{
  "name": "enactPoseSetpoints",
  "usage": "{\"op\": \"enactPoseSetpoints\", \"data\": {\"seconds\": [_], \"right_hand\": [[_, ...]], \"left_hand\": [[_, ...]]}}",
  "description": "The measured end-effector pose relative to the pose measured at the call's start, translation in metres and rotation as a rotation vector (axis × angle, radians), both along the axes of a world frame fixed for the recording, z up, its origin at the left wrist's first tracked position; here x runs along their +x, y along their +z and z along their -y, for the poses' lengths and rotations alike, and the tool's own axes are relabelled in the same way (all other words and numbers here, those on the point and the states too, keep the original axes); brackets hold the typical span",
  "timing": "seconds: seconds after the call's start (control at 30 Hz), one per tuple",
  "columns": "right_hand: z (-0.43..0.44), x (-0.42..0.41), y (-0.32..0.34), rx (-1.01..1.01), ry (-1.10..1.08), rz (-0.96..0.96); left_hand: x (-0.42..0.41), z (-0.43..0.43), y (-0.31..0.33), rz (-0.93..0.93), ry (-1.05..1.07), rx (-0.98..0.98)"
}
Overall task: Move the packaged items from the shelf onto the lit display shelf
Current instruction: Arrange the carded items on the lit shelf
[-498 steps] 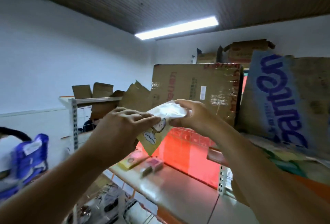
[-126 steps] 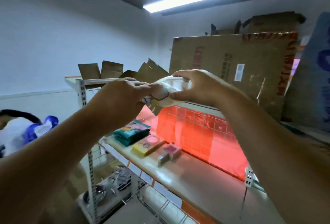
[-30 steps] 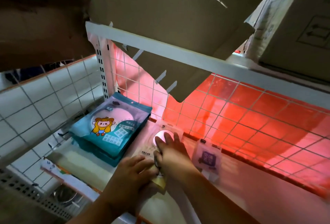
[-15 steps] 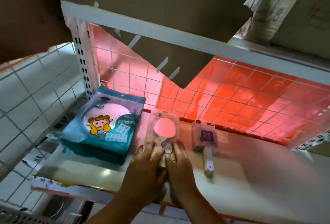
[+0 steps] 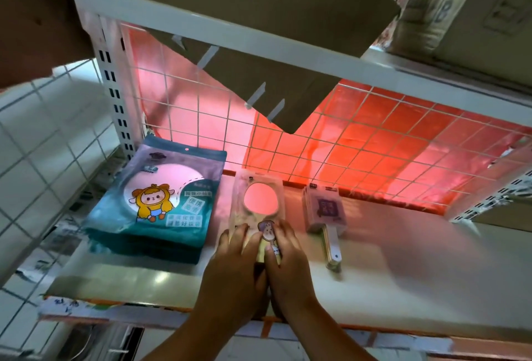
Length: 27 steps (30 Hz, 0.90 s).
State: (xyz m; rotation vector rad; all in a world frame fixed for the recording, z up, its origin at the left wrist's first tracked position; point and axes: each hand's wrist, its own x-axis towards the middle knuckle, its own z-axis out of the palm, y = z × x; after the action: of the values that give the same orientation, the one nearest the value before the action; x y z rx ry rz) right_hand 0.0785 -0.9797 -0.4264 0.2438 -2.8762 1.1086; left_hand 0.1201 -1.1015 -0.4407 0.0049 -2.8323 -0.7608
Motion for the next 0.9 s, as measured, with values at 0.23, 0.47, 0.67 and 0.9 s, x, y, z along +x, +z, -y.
{"op": "enactPoseSetpoints", "data": {"seconds": [0.23, 0.47, 0.67, 0.9], "right_hand": [[-0.002, 0.000, -0.002, 0.010, 0.013, 0.002], [-0.004, 0.004, 0.003, 0.008, 0.043, -0.014], [-0.018, 0.013, 0.022, 0.017, 0.096, -0.055], [-0.066, 0.023, 0.072, -0.117, 0.007, -0.173]], "left_hand": [[-0.001, -0.001, -0.001, 0.022, 0.031, 0.029], [0.000, 0.000, 0.000, -0.021, 0.016, 0.007], [-0.004, 0.008, -0.005, -0.051, -0.089, 0.005], [-0.007, -0.039, 0.074, -0.182, -0.176, 0.272]]}}
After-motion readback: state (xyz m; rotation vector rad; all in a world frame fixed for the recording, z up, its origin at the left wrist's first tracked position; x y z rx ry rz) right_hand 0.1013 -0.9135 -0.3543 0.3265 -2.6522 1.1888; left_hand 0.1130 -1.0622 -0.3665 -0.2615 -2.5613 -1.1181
